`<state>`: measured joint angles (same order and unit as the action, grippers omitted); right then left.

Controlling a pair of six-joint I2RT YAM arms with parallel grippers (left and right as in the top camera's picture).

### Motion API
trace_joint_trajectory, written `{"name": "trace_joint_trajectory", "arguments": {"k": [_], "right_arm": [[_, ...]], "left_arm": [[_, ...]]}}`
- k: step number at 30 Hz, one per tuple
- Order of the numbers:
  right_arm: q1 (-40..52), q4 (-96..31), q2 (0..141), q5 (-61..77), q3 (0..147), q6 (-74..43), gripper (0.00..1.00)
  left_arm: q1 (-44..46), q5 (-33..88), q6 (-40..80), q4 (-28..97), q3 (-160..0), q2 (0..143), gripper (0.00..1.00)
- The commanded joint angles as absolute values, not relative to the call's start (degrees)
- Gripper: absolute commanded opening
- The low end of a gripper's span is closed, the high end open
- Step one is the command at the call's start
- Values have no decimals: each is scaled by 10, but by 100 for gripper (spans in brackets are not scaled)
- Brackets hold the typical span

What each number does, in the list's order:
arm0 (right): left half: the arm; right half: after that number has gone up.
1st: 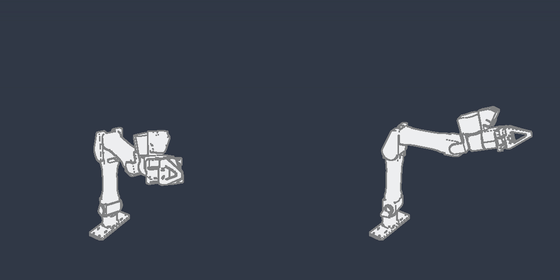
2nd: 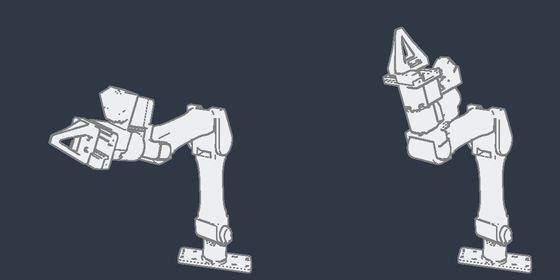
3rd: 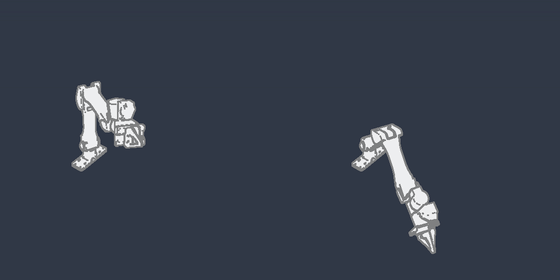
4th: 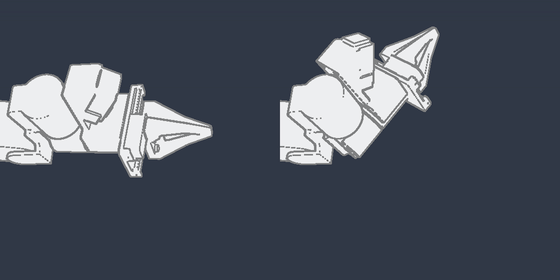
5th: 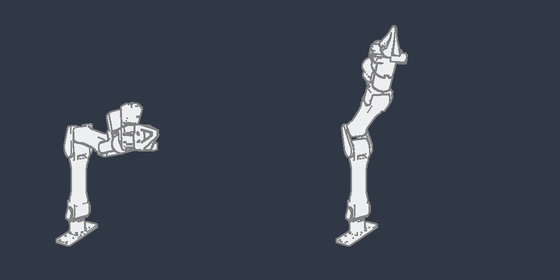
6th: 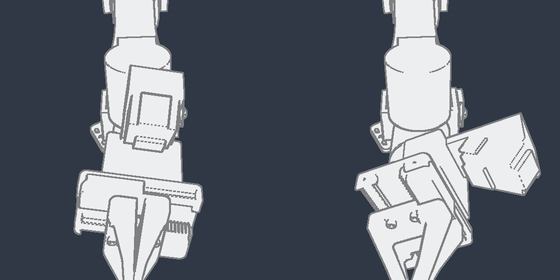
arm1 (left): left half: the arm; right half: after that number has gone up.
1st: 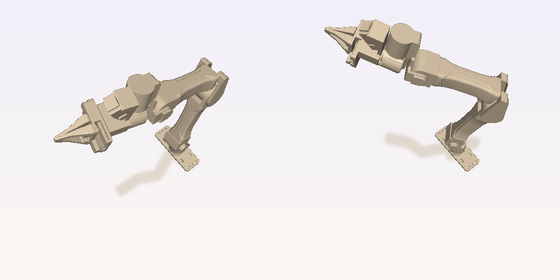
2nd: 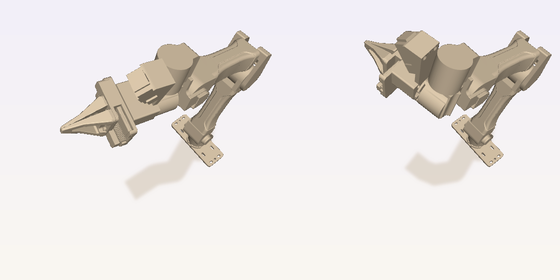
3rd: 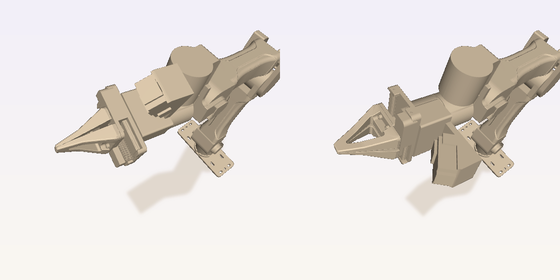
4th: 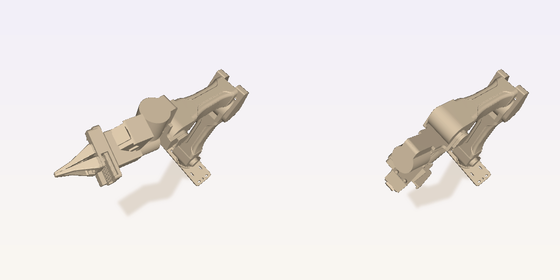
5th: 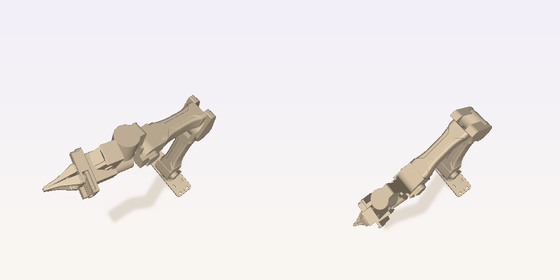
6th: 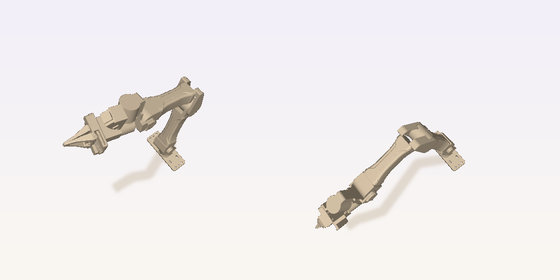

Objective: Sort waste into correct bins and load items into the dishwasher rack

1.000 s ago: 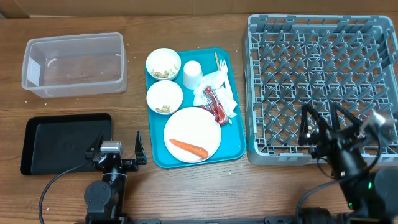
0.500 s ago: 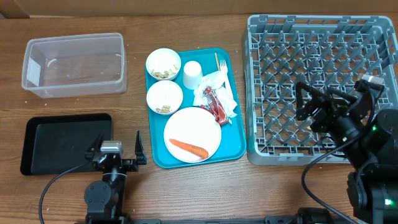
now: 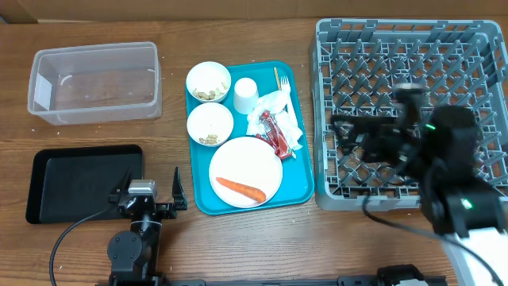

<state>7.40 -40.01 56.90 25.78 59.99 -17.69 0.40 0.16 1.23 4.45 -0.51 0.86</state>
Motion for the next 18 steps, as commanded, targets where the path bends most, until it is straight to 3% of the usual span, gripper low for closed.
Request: {"name": "trace_joint_trajectory", "arguments": {"k": [1,9,18], "right_arm": [[154,-395,617,197,613,-164,100],[368,-373,724,13,613,-184,100],[419,-376,813,-65,618,-195,100]], "left_arm": [[7,-2,2,44,-3,3,100],[7,-2,2,44,-3,3,100],[7,-2,2,44,-3,3,100]]}}
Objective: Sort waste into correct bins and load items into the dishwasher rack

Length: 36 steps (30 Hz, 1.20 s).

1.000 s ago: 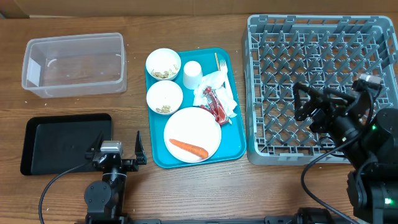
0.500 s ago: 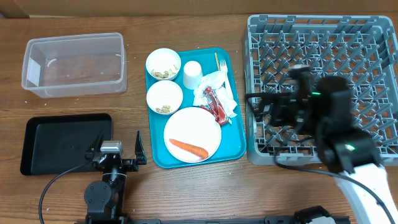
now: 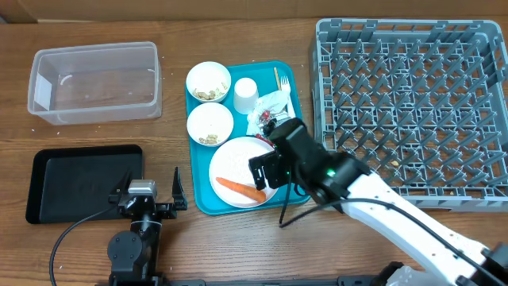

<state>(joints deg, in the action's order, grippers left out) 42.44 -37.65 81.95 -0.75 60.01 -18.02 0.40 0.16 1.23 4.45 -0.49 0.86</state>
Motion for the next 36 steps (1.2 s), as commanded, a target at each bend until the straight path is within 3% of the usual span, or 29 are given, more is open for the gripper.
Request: {"name": "trace_joint_trajectory", "arguments": {"k": [1,14,20,26,31,34,36], "right_arm": [[416,-384,809,-73,627,-203,100],[370,-646,744,-348,872,-229,100],[222,-664,737,-317,871,-266,100],[26,-653,737,-187,871,-269,100],[-83,-653,737,-154,870,-269,100],[-122,-653,737,-131,870,-269,100],[-129,-653,737,-132,870,-269,100]], "left_arm": [[7,-2,2,44,-3,3,100],[7,-2,2,44,-3,3,100],[7,-9,-18,43,-3,3,100],[7,-10,-17,37,-3,3,100],[7,86,28,6,-3,3,100],[7,268,43,-62,-3,3,100],[7,317,49,-84,-6,3,100]]}}
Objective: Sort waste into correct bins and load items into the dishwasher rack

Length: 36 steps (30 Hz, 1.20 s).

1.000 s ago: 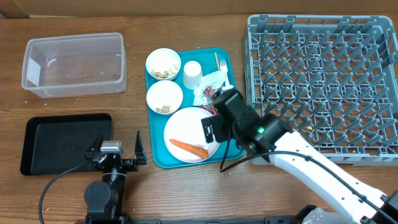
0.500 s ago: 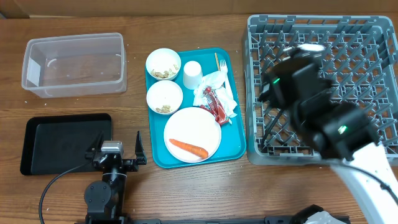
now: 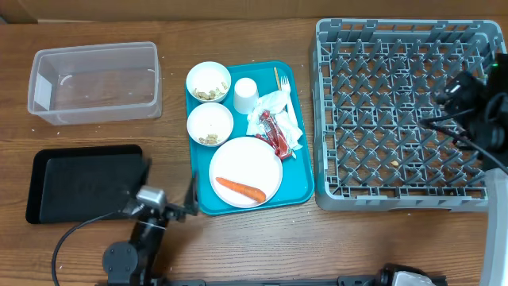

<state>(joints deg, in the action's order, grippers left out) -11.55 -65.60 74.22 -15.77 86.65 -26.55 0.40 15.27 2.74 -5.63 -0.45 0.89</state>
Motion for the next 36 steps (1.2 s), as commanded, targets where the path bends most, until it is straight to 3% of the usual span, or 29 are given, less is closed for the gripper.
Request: {"name": "trace_joint_trajectory", "arguments": {"k": [1,6,11,19,24,29,31,36], "right_arm": [[-129,-652,737,-132,870,-269,100],[-129,-653,737,-132,870,-269,100],[-129,-653,737,-132,870,-269,100],[-129,-653,737,-132,870,-269,100],[-129,-653,737,-132,870,-269,100],[-129,-653,737,-132,870,-269,100],[-129,-653,737,-132,870,-269,100],[-129,-653,737,-132,870,-269,100]], "left_arm": [[7,335,65,-76,-21,3,100],[7,361,65,52,-126,50,100],[7,449,1,178,-296,201,100],[8,554,33,136,-404,359,100],[35,471,65,276,-517,472,100],[166,238,32,471,-652,588,100],[241,148,32,502,-684,631,100],[344,138,41,483,-689,693,100]]}}
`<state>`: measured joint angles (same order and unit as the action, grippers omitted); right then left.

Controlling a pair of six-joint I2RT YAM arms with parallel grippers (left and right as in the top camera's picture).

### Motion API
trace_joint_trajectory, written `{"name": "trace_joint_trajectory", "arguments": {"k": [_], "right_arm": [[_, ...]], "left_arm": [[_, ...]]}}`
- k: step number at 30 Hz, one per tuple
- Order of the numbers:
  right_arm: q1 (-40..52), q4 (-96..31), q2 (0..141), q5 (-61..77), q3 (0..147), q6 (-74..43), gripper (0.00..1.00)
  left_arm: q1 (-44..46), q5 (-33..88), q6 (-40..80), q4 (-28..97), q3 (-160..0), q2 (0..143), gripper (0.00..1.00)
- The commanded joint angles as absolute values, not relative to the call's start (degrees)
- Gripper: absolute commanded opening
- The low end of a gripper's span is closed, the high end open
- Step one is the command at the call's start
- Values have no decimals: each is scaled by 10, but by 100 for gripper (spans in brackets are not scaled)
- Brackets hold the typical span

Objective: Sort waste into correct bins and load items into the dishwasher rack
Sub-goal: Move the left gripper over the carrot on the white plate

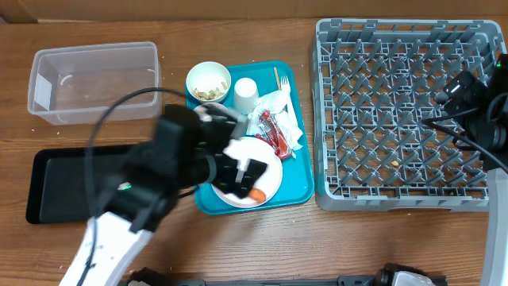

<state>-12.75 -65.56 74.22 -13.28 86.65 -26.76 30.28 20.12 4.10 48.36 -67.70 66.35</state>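
Note:
My left gripper (238, 147) hangs open over the teal tray (295, 184), above the white plate (268, 163), and its arm hides the lower bowl. Only the tip of the orange carrot (255, 193) shows on the plate, beside the fingers. On the tray also sit a bowl of crumbs (209, 81), a white cup (246, 95), crumpled wrappers (274, 127) and a fork (279, 79). The grey dishwasher rack (397, 48) stands at the right. My right gripper (459, 89) hovers over the rack's right edge, its jaws unclear.
A clear plastic bin (95, 56) stands at the back left. A black tray bin (55, 187) lies at the front left, partly under my left arm. A small crumb (396, 164) lies inside the rack.
My left arm has moved from the table's front edge to above the tray, its gripper now over the plate and lower bowl. The right arm has stayed at the rack's right edge.
First my right arm was over the near part of the rack and the left rested at the front. Then the right gripper was over the plate by the carrot. It was later back at the rack's right edge, carrot still on the plate. Now the left gripper is over the plate.

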Motion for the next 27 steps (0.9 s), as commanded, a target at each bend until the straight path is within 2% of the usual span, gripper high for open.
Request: {"name": "trace_joint_trajectory", "arguments": {"k": [1,4,6,8,9,11,19,22,24,27], "right_arm": [[-129,-653,737,-132,870,-269,100],[-129,-653,737,-132,870,-269,100],[-129,-653,737,-132,870,-269,100],[-129,-653,737,-132,870,-269,100],[-129,-653,737,-132,870,-269,100],[-129,-653,737,-132,870,-269,100],[-129,-653,737,-132,870,-269,100],[-129,-653,737,-132,870,-269,100],[-129,-653,737,-132,870,-269,100],[-129,-653,737,-132,870,-269,100]], "left_arm": [[354,138,46,484,-689,703,100],[380,155,77,482,-689,745,100],[383,146,140,478,-689,773,100],[379,126,260,477,-689,801,100],[371,104,408,482,-689,827,100],[367,103,515,484,-689,851,100],[363,45,671,471,-689,945,100],[352,81,702,474,-689,980,90],[345,86,734,481,-689,992,91],[337,85,779,497,-689,1000,98]]}}
